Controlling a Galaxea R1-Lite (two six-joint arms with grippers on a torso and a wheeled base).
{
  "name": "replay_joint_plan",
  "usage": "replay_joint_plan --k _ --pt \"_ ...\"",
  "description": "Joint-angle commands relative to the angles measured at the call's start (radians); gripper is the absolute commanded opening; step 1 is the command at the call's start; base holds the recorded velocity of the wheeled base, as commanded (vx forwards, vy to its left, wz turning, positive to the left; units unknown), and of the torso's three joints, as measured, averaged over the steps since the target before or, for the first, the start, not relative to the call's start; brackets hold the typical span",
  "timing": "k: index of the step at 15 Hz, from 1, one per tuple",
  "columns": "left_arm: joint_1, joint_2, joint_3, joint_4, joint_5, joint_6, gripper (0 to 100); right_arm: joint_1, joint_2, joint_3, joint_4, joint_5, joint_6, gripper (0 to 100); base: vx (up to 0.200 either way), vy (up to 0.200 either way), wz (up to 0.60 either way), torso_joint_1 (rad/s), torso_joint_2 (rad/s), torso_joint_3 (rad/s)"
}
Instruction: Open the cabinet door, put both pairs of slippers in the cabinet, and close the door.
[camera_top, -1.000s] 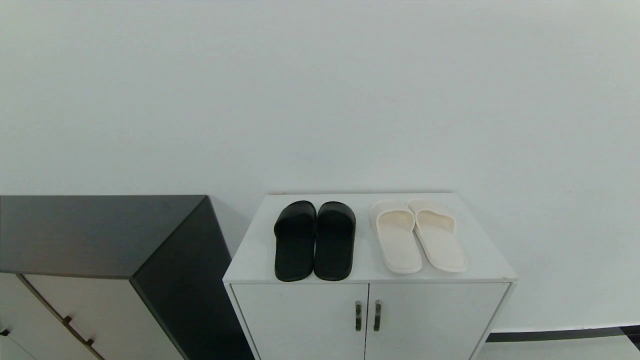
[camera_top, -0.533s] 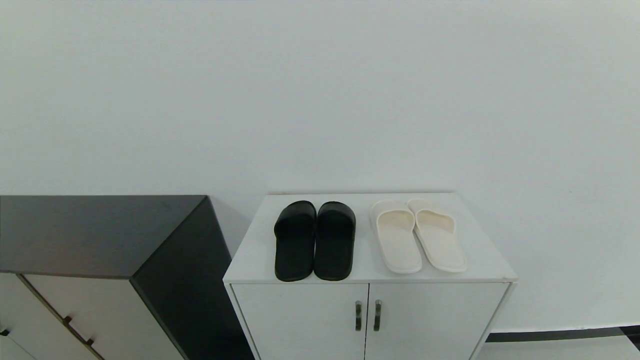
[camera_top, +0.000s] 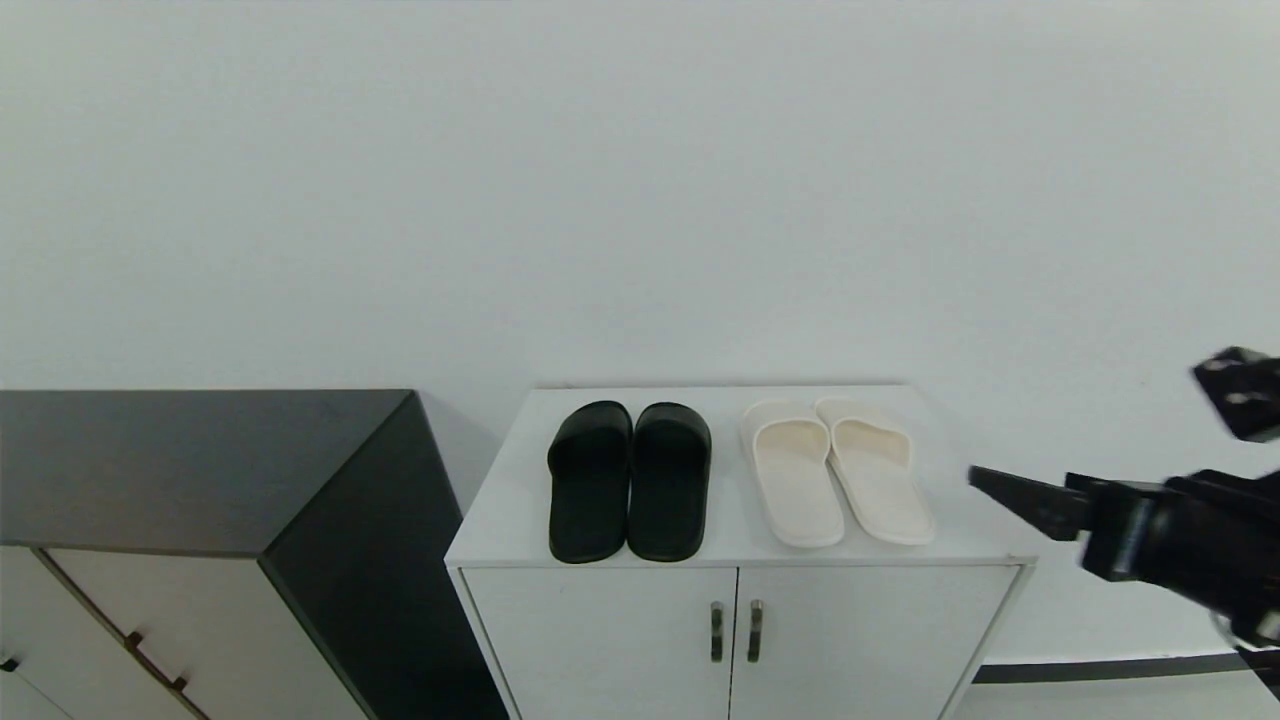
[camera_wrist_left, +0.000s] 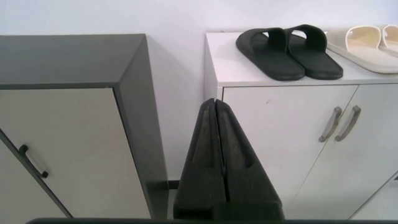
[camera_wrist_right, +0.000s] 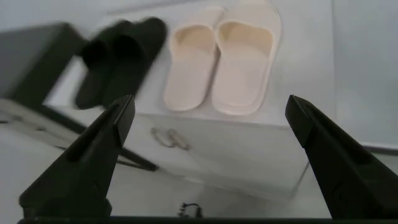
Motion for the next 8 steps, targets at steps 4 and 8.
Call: replay_joint_plan --k 4,8 --pt "0.0 0.003 0.0 0.0 0.0 -0.001 0 0.135 0.452 -0.166 -0.232 -0.233 -0.072 100 0.0 0.0 0.0 0.0 0.0 0.0" --pt "0.0 0.001 0.0 0.0 0.0 -0.001 0 0.118 0.667 -0.224 -0.435 -0.299 -0.161 100 0.0 0.0 0.0 0.0 0.0 0.0"
